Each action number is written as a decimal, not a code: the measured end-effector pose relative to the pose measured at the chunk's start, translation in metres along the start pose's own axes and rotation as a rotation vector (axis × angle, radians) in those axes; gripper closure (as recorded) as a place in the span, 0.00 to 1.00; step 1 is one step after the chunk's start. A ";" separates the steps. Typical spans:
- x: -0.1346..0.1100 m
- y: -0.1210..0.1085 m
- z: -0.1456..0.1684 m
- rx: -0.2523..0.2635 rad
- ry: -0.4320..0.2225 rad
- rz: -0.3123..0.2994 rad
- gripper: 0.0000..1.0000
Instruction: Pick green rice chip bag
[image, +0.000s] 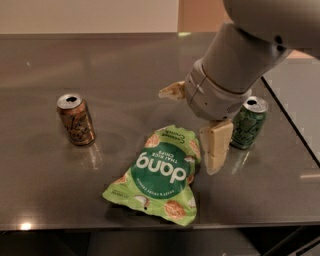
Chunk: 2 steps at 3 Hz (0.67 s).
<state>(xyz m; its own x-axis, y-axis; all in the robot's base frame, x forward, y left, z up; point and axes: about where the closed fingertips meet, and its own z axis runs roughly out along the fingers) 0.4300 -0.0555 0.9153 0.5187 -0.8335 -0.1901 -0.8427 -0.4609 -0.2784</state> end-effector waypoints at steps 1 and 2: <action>-0.006 0.007 0.023 -0.044 0.002 -0.043 0.00; -0.009 0.010 0.044 -0.089 0.011 -0.076 0.00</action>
Offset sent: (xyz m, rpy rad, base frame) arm -0.0064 0.0224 -0.0680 -0.1075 0.0805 0.1265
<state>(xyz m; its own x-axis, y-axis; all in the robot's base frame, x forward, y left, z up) 0.4235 -0.0392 0.8727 0.5804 -0.7982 -0.1613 -0.8107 -0.5476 -0.2071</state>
